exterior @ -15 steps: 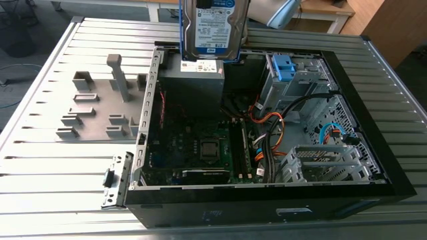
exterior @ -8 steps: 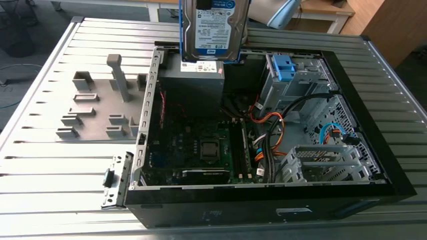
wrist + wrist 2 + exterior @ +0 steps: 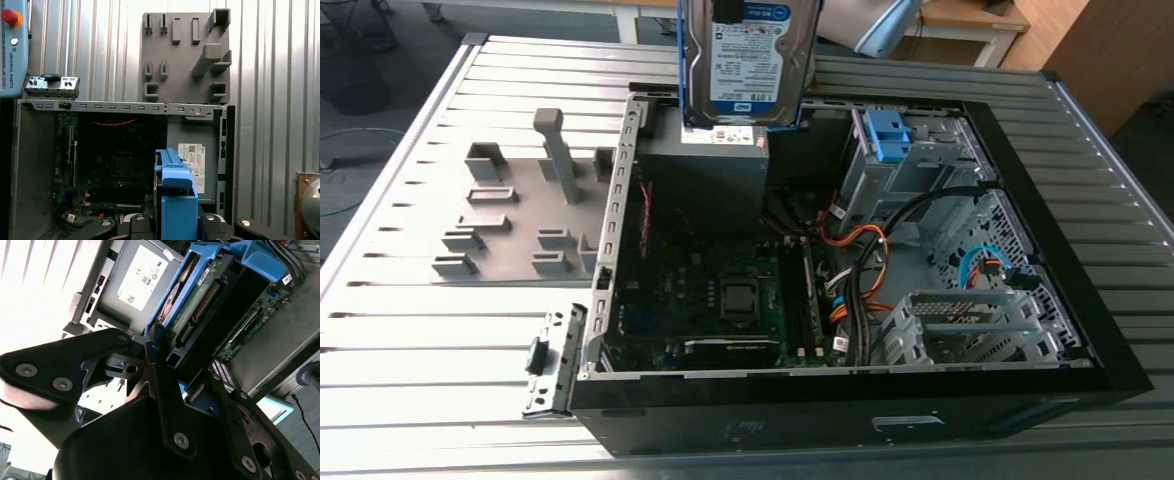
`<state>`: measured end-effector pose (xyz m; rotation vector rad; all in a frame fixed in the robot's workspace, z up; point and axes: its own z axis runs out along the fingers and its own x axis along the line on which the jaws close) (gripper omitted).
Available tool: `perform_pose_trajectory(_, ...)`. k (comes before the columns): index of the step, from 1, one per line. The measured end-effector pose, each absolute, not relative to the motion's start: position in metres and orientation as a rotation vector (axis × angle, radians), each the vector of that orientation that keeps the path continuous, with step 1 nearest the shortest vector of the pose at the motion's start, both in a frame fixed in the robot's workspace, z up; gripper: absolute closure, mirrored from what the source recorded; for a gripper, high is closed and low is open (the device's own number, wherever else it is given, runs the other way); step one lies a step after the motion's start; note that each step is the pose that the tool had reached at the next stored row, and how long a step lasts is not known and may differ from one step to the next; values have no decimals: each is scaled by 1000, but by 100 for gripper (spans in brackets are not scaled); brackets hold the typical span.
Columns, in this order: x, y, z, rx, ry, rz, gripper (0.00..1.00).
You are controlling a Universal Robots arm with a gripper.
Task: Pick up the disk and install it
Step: 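Pick up the disk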
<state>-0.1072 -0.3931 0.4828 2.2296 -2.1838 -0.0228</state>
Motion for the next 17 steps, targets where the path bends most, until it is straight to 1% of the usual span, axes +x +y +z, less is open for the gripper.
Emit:
perform_pose_trajectory(6, -107, -404, 482, 2231, -2185, -25, 64)
perform_pose_trajectory(12, -107, -412, 481, 2242, -2202, -56, 64)
perform_pose_trajectory(17, -107, -423, 479, 2240, -2208, -61, 64)
